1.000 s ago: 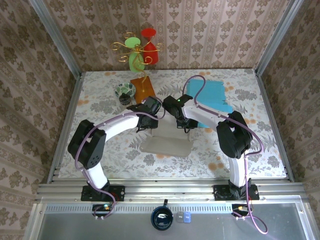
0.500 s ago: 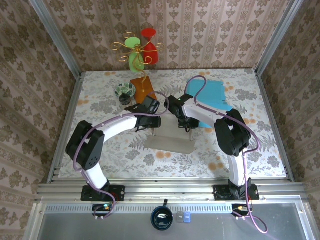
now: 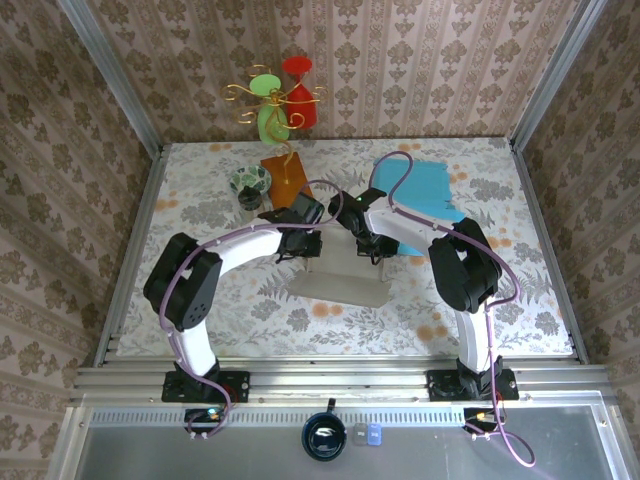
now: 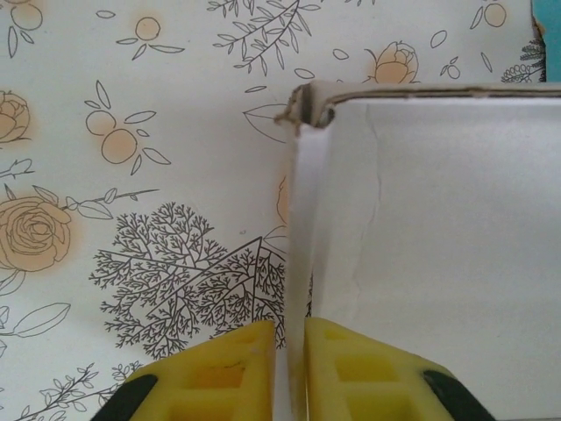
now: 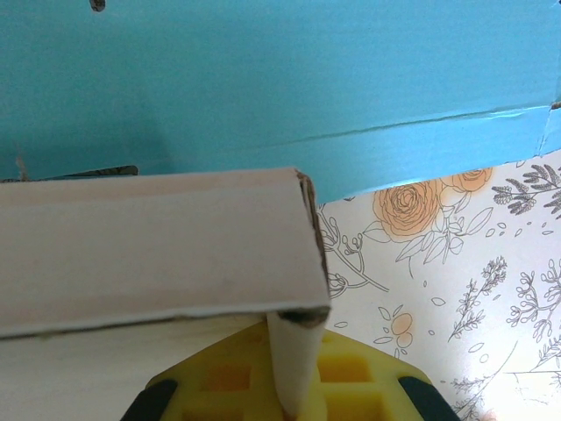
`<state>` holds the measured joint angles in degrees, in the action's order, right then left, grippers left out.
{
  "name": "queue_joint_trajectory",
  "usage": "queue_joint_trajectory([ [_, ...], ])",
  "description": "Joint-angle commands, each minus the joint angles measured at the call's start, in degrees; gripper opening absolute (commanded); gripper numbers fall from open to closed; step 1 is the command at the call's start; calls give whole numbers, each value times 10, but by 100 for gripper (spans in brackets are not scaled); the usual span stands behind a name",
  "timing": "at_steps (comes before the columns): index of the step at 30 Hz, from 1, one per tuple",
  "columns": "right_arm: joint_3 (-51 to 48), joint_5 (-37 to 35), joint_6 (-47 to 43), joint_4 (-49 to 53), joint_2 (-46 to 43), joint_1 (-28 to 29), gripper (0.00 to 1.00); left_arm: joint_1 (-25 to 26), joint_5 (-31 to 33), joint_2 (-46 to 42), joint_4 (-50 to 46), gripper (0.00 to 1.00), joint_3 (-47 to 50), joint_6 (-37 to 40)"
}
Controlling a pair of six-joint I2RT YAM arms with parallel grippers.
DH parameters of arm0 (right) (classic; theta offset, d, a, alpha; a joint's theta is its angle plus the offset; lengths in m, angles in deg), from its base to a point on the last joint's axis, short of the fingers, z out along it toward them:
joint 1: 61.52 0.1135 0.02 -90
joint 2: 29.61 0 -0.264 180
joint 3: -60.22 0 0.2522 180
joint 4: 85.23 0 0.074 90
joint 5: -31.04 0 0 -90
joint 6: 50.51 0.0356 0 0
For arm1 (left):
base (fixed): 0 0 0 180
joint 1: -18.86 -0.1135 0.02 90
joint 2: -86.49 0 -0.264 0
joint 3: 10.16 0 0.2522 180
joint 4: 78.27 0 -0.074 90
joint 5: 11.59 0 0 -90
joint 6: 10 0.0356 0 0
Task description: Fold the paper box
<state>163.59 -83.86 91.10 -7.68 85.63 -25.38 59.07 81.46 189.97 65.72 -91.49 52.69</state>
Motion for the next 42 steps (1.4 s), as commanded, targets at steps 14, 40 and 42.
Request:
queue_joint_trajectory([
  [14,-7,-13,11,22,7,-3,0,39,86,-5,-12,10,-3,-3],
  [40,-62,172,232,68,-19,-67,0,-113,-72,-288,-99,44,56,-72],
  [42,-79,220,269,58,-30,-75,0,-120,-75,-306,-117,43,74,-72],
])
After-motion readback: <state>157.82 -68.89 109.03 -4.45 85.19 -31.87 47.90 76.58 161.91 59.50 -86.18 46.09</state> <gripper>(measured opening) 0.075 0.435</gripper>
